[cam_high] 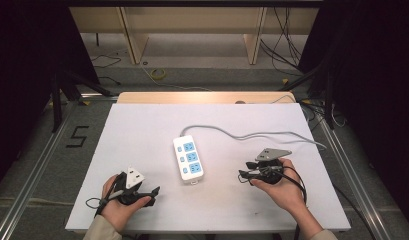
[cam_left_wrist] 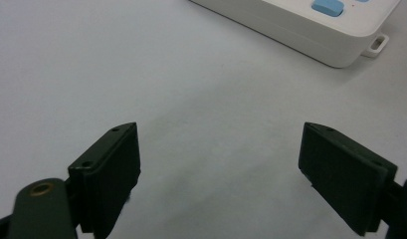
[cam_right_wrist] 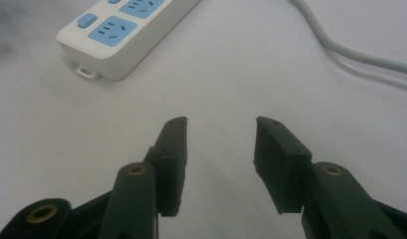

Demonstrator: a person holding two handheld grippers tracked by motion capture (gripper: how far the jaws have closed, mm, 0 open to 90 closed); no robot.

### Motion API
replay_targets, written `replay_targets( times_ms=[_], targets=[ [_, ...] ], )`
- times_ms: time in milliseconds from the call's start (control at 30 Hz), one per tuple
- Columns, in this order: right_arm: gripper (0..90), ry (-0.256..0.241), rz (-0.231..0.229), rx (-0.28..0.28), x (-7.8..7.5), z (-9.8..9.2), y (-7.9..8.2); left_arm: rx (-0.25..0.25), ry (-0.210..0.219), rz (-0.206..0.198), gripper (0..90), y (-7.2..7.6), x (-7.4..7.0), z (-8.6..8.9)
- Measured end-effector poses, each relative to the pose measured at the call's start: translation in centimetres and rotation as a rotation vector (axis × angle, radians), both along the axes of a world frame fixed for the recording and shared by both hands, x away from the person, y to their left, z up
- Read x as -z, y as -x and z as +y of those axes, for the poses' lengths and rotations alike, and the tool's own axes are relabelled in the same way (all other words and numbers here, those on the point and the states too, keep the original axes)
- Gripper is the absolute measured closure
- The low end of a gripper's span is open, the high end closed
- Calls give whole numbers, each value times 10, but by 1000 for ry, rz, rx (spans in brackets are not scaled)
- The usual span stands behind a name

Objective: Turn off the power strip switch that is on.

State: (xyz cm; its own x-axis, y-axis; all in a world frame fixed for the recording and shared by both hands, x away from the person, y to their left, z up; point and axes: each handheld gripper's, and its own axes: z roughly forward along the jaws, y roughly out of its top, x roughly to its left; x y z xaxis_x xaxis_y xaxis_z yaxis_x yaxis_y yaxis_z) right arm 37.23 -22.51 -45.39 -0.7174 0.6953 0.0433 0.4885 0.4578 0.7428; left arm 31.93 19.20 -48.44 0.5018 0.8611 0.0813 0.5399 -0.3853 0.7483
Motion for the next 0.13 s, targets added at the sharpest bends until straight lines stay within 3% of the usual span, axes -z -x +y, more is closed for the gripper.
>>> replay_targets(
  times_ms=[133],
  targets=[
    [551, -11, 0, 10, 2, -5, 2, -12, -4, 3, 157, -5, 2, 3]
  ],
)
